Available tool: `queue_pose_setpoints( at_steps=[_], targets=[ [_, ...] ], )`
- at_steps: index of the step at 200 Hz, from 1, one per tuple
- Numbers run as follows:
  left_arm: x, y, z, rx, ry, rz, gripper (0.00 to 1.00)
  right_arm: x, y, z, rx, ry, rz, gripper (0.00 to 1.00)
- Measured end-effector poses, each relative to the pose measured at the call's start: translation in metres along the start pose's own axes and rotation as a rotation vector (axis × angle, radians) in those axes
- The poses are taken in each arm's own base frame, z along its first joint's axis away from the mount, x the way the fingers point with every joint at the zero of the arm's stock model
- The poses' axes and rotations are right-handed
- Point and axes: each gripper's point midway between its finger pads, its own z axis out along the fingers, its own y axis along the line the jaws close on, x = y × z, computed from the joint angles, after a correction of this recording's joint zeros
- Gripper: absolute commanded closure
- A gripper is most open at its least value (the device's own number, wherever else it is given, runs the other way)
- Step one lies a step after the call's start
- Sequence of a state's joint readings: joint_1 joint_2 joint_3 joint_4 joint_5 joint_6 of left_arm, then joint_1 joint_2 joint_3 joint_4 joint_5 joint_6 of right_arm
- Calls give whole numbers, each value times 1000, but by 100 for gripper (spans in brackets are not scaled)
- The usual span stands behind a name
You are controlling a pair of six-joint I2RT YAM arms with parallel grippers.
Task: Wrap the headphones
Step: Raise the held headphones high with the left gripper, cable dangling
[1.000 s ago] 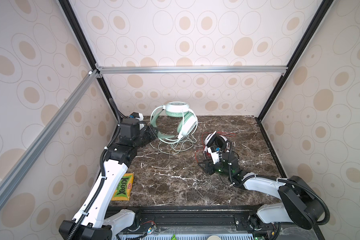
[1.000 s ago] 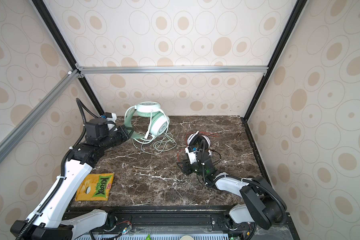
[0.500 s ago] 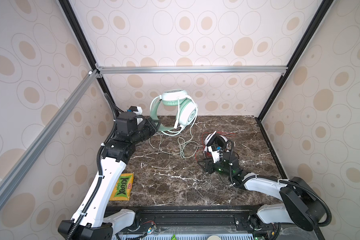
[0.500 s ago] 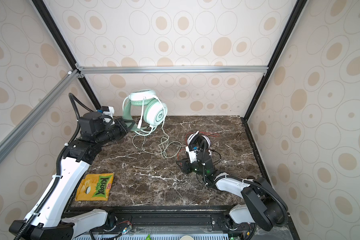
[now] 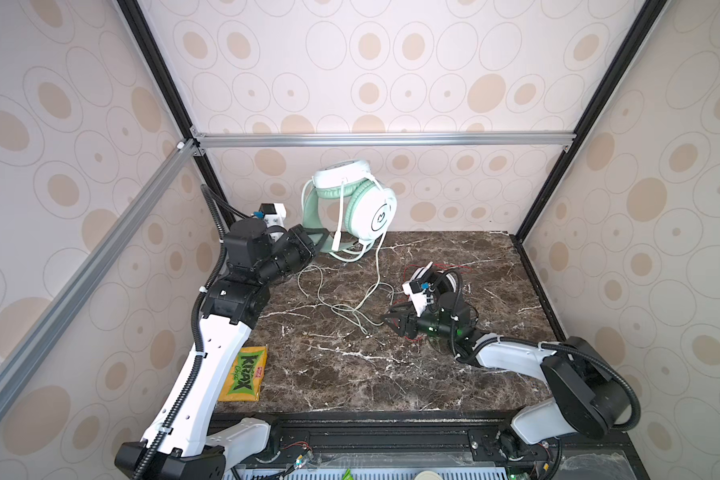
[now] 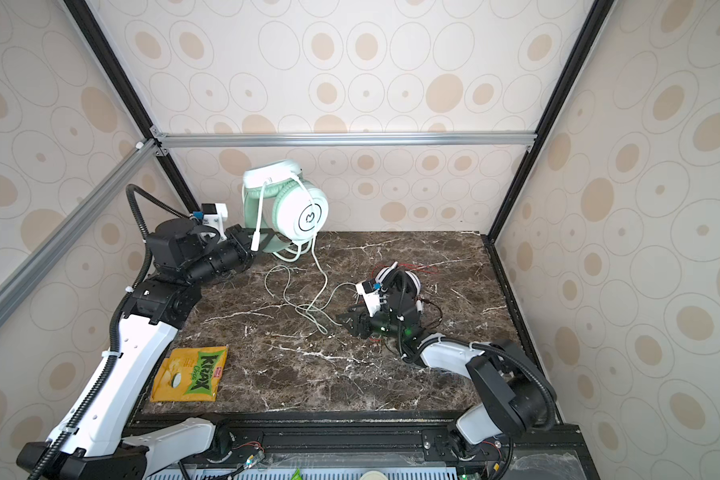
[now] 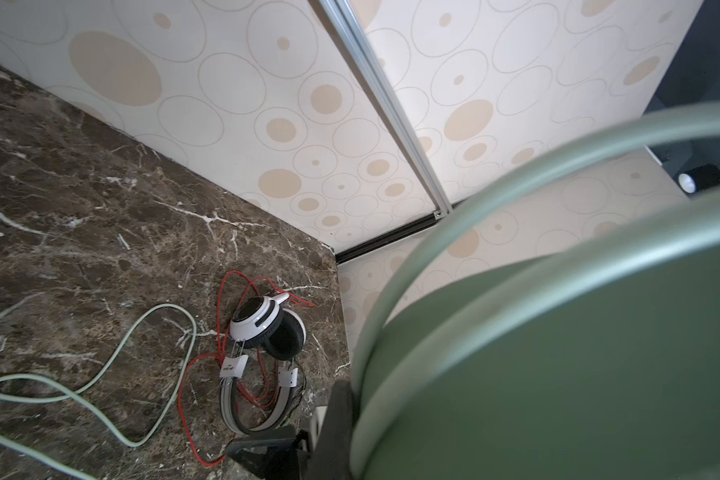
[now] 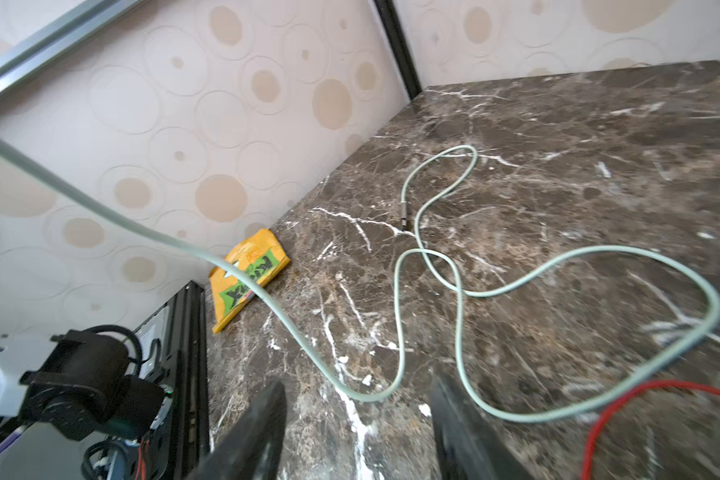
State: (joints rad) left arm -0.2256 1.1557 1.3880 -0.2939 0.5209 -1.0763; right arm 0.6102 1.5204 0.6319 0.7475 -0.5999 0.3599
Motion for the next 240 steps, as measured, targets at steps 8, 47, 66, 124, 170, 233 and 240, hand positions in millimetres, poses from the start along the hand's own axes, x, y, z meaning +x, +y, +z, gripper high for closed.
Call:
queue_pose_setpoints(
  at_steps=[8,47,66,124,170,233,240],
  targets=[
    [-1,-6,-1,22,2,2,100,0,8,6,-40,9,-10,42],
    [-10,-31,2,120,4,21,100,-3,41,28,-165,24,-80,44],
    [-13,-33,8,149,15,16,100,-3,41,36,-172,23,-90,46],
    [-25,-20,24,175,39,-45,100,7,22,57,-152,47,-90,47],
    [-29,-25,21,207,40,-46,100,-3,29,61,-198,31,-109,47],
    [-31,-22,22,208,39,-46,100,-20,45,60,-270,-5,-112,46],
    [-31,-22,22,208,40,-46,100,-25,48,60,-280,-16,-114,46]
  ],
)
